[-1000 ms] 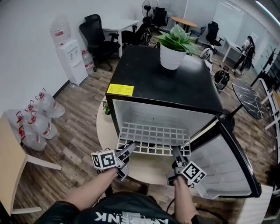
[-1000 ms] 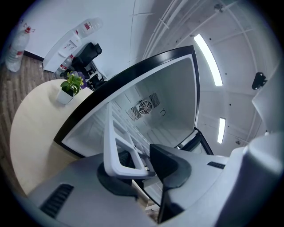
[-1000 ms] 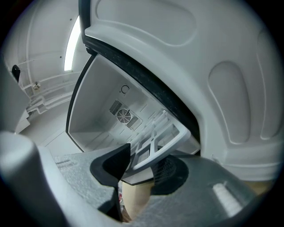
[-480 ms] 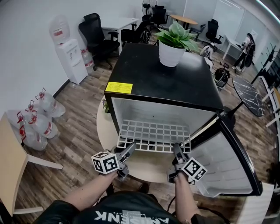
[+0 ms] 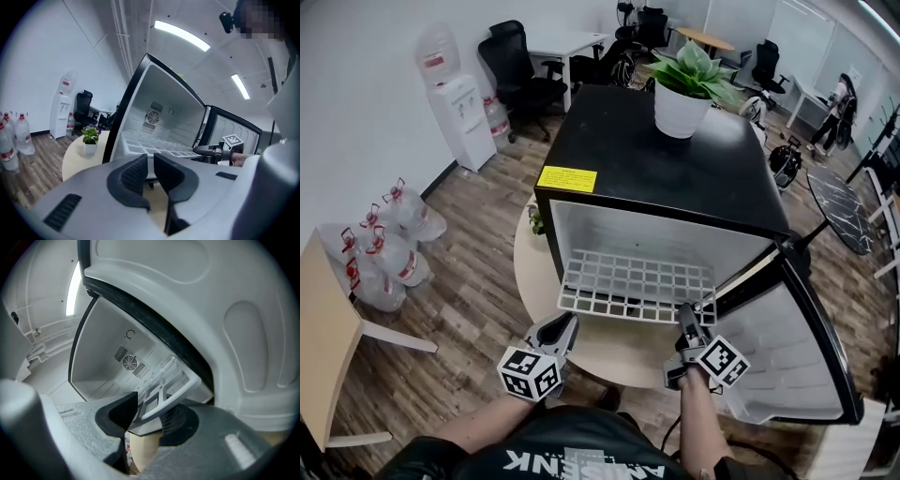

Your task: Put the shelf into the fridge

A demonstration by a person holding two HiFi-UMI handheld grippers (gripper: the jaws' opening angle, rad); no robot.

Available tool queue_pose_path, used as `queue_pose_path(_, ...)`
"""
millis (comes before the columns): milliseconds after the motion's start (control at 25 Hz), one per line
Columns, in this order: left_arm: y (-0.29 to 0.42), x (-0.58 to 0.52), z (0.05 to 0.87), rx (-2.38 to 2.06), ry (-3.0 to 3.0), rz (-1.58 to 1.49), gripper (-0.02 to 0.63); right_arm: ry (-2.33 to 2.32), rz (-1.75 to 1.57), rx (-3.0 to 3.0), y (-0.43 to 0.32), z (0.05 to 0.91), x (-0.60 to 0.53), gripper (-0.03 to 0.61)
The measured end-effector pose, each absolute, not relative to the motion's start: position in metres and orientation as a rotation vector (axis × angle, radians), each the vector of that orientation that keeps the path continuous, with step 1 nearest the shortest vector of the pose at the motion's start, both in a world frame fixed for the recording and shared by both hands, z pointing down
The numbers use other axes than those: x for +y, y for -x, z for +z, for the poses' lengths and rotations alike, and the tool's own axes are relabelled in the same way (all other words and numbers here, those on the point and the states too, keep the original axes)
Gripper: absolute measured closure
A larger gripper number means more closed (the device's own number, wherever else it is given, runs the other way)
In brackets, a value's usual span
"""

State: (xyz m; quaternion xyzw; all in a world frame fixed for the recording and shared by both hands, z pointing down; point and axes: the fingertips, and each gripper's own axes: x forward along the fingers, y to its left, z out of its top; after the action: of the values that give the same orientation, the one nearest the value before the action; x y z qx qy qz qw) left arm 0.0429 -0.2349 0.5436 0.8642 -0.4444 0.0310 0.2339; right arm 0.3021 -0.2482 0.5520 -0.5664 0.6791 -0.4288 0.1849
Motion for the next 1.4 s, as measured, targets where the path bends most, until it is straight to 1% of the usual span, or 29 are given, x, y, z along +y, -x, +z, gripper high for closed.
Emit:
queue_pose_path(80, -0.051, -0.236, 0.543, -1.225, -2.378, 0.104, 0.595, 1.595, -1.208, 1.917, -0.302, 0.552, -0.248, 0.446)
queue_pose_path(200, -0.055, -0.24, 0.544, -1.247, -2.356, 0.095, 0.607, 1.593, -1.206, 1.921, -0.302, 0.552, -0.249, 0.446)
queue_pose_path(840, -0.054, -0.251, 0.551, -1.267, -2.354, 0.106, 0.612, 1.577, -1.221, 1.922, -0.3, 0.557, -0.255, 0.445)
queue_pose_path(1040, -0.053, -0.25, 0.553, -1.262, -2.352, 0.104, 0.612, 1.62, -1.205, 1.961, -0.295, 0.558, -0.231, 0.425)
queue_pose_path(1120, -0.052, -0.251, 0.556, -1.254, -2.339, 0.107, 0.612, 1.664, -1.173, 1.984, -0.294, 0.559, -0.216, 0.425)
queue_pose_path(1240, -0.052, -0.252, 0.561, -1.241, -2.313, 0.113, 0.612, 1.764, -1.028, 2.084, -0.293, 0.555, -0.201, 0.428)
queue_pose_path(1280, -0.052, -0.252, 0.562, -1.24, -2.316, 0.114, 0.612, 1.799, -0.987, 2.117, -0.294, 0.556, -0.199, 0.452)
queue_pose_path(1400, -0.052, -0.253, 0.563, -1.239, -2.329, 0.107, 0.612, 1.917, -0.931, 2.169, -0.298, 0.568, -0.198, 0.459)
